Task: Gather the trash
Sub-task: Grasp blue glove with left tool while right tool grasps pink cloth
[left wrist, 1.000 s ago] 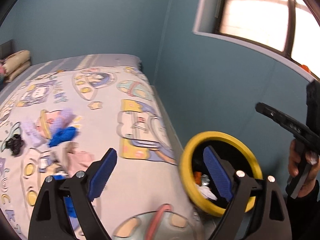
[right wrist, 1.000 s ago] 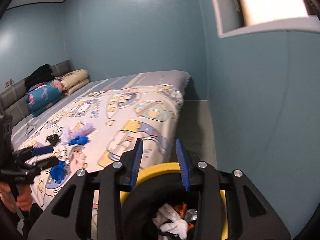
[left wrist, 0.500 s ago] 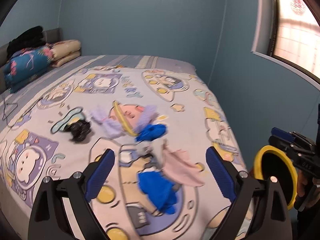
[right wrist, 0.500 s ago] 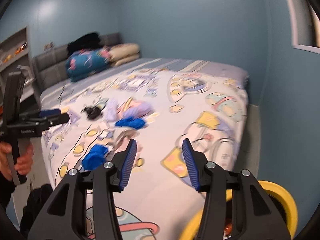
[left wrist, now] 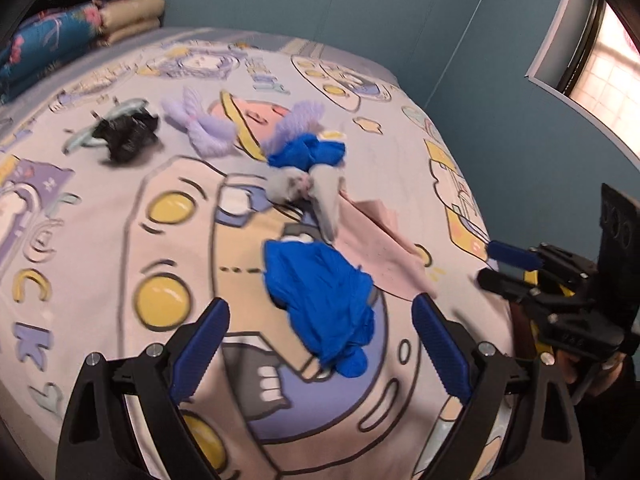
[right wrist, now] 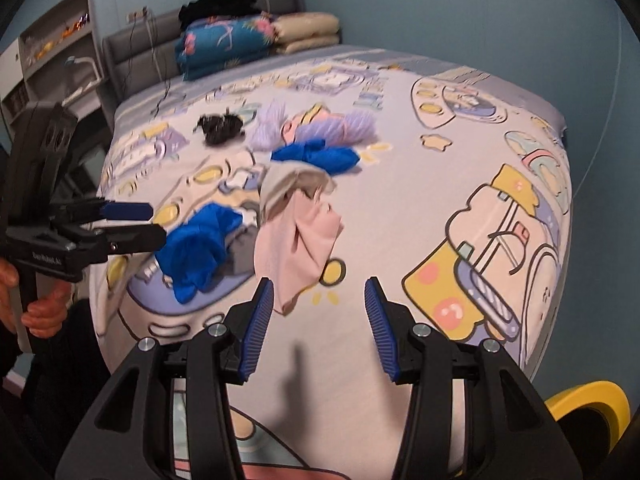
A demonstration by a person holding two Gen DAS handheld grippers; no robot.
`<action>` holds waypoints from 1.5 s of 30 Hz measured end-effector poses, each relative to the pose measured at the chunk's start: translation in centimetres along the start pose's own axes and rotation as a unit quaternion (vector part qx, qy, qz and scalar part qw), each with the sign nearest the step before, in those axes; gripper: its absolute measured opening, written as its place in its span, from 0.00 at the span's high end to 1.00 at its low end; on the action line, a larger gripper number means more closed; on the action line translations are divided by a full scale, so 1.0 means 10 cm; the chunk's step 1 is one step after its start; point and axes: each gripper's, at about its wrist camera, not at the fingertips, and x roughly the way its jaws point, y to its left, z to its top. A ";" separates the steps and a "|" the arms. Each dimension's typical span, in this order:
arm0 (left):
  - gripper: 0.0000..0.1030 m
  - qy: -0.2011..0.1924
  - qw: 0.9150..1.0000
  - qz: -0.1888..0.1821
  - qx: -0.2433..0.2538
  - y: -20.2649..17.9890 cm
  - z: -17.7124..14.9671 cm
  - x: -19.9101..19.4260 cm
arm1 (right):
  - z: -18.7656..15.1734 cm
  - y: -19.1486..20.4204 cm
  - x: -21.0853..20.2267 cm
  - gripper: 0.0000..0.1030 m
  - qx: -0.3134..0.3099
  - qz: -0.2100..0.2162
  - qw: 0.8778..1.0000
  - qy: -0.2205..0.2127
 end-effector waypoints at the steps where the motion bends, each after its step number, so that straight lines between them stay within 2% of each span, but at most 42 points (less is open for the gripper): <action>1: 0.14 0.004 1.000 0.001 0.000 -0.02 0.00 0.05 | 0.00 -0.01 0.02 0.56 -0.001 -0.002 1.000 0.004; 7: 0.15 0.034 0.999 0.014 -0.016 -0.01 0.01 0.33 | 0.00 0.03 0.14 0.56 -0.013 0.010 1.000 0.020; 13: 0.29 0.051 0.997 0.043 -0.028 0.07 0.03 0.47 | 0.08 0.12 0.42 0.56 -0.037 0.017 0.998 0.054; 20: 0.50 0.062 0.995 0.057 -0.046 0.27 0.12 0.52 | 0.31 0.16 0.82 0.58 -0.043 0.018 0.995 0.091; 23: 0.61 0.064 0.995 0.066 -0.045 0.31 0.13 0.54 | 0.39 0.19 0.99 0.70 -0.050 0.012 0.993 0.105; 24: 0.64 0.063 0.995 0.069 -0.046 0.33 0.13 0.53 | 0.42 0.19 1.02 0.80 -0.050 0.012 0.993 0.107; 26: 0.75 0.063 0.994 0.070 -0.053 0.38 0.14 0.52 | 0.48 0.20 1.07 0.92 -0.050 0.006 0.993 0.110; 27: 0.81 0.061 0.994 0.067 -0.058 0.42 0.14 0.50 | 0.51 0.19 1.08 0.95 -0.045 0.005 0.993 0.108; 30: 0.88 0.056 0.994 0.055 -0.072 0.49 0.16 0.44 | 0.57 0.16 1.05 0.97 -0.042 -0.022 0.995 0.089; 37: 0.90 0.014 0.996 0.059 -0.064 0.49 0.25 0.11 | 0.74 -0.06 0.53 0.97 0.001 -0.047 0.999 0.011; 45: 0.90 -0.038 0.996 0.065 -0.044 0.30 0.34 -0.30 | 0.68 -0.23 -0.07 0.97 0.042 -0.041 0.998 -0.033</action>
